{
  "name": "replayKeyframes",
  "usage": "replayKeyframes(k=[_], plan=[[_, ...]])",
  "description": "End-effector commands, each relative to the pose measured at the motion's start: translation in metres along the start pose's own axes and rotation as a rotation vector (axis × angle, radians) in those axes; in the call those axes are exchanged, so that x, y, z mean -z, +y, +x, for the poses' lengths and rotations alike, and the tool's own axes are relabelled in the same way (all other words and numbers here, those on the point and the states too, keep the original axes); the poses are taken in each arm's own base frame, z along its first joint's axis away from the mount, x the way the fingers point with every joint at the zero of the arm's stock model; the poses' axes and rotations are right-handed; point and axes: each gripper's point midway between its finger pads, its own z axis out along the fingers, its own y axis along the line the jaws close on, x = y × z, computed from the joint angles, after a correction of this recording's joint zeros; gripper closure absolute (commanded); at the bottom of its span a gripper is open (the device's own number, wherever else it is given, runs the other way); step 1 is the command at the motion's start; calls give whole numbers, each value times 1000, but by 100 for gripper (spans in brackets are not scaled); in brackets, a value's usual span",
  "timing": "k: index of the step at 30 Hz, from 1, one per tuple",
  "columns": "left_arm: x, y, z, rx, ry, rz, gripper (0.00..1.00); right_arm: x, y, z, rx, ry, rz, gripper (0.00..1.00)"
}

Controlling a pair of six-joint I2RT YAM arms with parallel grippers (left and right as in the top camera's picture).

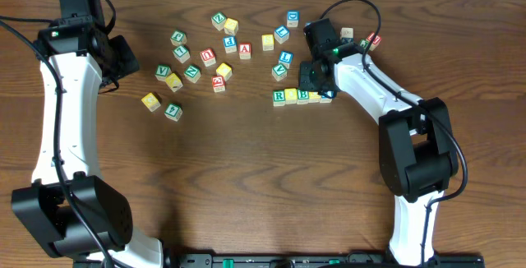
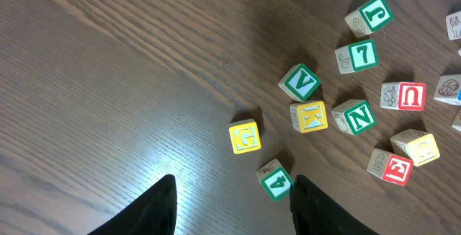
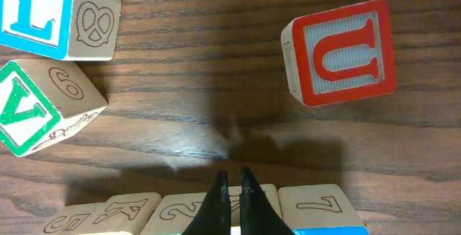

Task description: Spell out ROBOT

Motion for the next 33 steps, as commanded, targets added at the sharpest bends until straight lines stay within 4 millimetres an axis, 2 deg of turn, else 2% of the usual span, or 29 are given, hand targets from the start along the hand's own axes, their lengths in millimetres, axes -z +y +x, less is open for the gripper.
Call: replayKeyframes(k=[1,19,24,28,33], plan=[[1,0,1,-1,4,5,50,0,3,3,-5,3,1,98],[1,0,1,0,4,5,50,0,0,8,-4,22,10,99],[1,0,1,-1,4,5,50,1,1,-2,16,-16,5,96],[1,0,1,-1,4,5,50,4,14,-12,43,-43,-57,95],[1,0,1,-1,4,5,50,6,38,-12,68,-50,-145,93]])
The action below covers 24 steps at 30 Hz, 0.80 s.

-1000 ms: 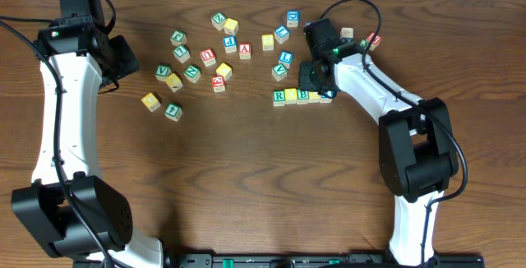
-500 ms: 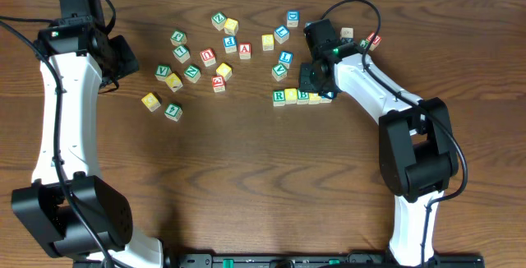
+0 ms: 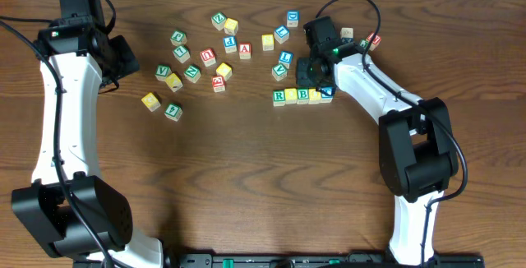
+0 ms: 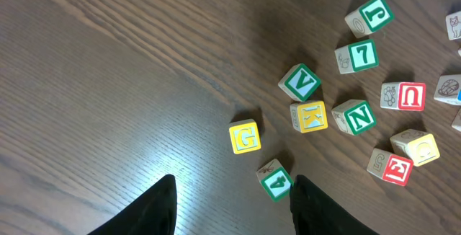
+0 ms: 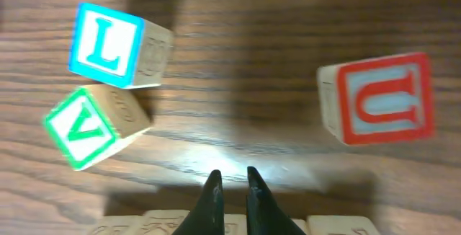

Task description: Spell out ROBOT

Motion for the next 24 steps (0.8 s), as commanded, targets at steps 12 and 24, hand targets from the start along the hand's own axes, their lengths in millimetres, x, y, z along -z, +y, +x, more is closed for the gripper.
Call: replayKeyframes(k=[12,24], plan=[[1,0,1,-1,5,5,50,2,52,2,66,-53,-67,94],[1,0,1,-1,5,5,50,-9,52,10,66,-34,-49,98]])
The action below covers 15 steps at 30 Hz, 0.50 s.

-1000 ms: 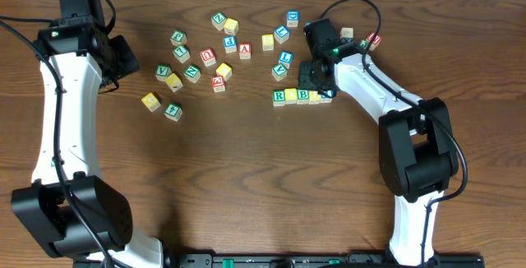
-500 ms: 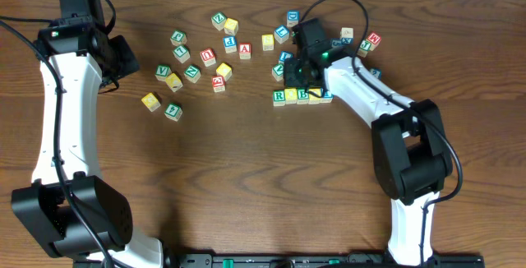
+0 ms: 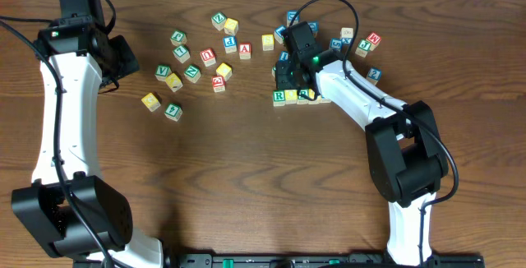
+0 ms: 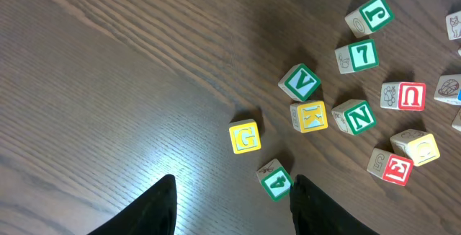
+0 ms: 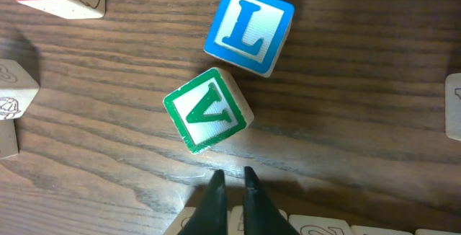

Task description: Spell out ROBOT

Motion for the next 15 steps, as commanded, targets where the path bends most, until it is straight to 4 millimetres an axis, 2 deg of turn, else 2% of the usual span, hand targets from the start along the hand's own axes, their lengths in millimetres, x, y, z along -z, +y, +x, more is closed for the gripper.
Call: replayKeyframes(k=[1,15], plan=[[1,0,1,-1,5,5,50,-8,0,4,-8,9,16,99],[1,0,1,0,5,5,50,-12,-4,15,-22,41,29,99]])
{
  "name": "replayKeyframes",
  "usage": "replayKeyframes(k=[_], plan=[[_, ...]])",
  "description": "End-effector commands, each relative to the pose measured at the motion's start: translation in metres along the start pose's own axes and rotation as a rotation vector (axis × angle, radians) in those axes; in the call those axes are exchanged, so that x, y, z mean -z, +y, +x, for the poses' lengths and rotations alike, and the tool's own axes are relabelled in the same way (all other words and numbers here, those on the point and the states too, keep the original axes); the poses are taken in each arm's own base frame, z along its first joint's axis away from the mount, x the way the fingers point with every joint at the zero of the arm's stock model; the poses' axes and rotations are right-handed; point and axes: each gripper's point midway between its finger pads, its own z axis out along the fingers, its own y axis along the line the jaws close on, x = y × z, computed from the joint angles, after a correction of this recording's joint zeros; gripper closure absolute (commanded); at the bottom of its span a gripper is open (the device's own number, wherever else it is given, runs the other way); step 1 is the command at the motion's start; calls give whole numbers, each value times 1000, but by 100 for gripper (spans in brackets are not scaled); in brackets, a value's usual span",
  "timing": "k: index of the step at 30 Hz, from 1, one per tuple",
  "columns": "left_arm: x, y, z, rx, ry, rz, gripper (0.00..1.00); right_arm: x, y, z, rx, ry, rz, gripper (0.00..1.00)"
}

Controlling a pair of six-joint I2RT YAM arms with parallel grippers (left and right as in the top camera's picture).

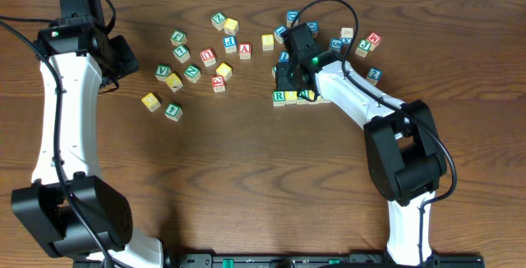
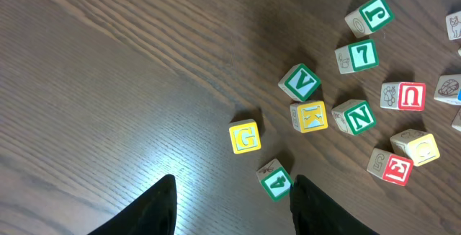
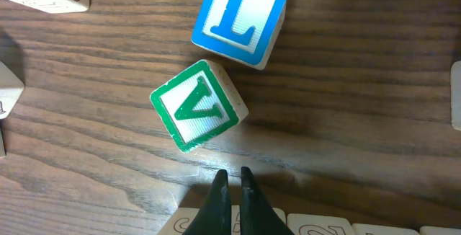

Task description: Spell out ROBOT

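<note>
A row of blocks lies mid-table, starting with the green R block (image 1: 279, 97); my right arm covers the rest of it. My right gripper (image 1: 289, 85) hangs just behind the row's left end. In the right wrist view the right gripper (image 3: 230, 186) is shut with nothing between its fingers, and the row's pale side faces (image 3: 324, 225) lie under the tips. A green V block (image 3: 198, 105) and a blue L block (image 3: 239, 20) lie just beyond. My left gripper (image 2: 232, 206) is open over bare table near a green 4 block (image 2: 276, 181).
Loose blocks lie scattered along the back: yellow G (image 2: 245, 135), yellow K (image 2: 310, 116), green N (image 2: 354, 116), red U (image 2: 403, 96), red E (image 2: 391, 166) on the left, and a cluster (image 1: 353, 42) behind my right arm. The table's front half (image 1: 246, 186) is bare wood.
My right gripper, still shut, has shifted slightly, so V and L sit a little higher and further left in its view. The left arm and the blocks have not moved.
My right gripper was shut low at the right end of the row, with a red U block beyond it. Then it stood higher over that spot. Later it was over the row's left end near V and L, where it remains. My left gripper stayed open and still.
</note>
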Motion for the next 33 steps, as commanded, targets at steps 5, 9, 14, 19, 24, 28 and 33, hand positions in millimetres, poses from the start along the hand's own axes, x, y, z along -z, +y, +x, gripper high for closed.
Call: replayKeyframes(k=[5,9,14,19,24,28,33], plan=[[-1,0,2,-1,9,3,50,-8,2,17,8,45,24,99],[-2,0,2,-1,12,3,50,-7,3,21,12,56,27,99],[-2,0,2,-1,12,3,50,-7,2,23,4,66,32,99],[-3,0,2,-1,13,2,50,-7,1,25,3,73,35,99],[-3,0,2,-1,14,2,50,-7,0,26,3,76,37,99],[-3,0,2,-1,14,2,50,-7,0,24,-1,69,39,99],[-3,0,2,-1,14,2,50,0,-1,6,-13,20,30,99]])
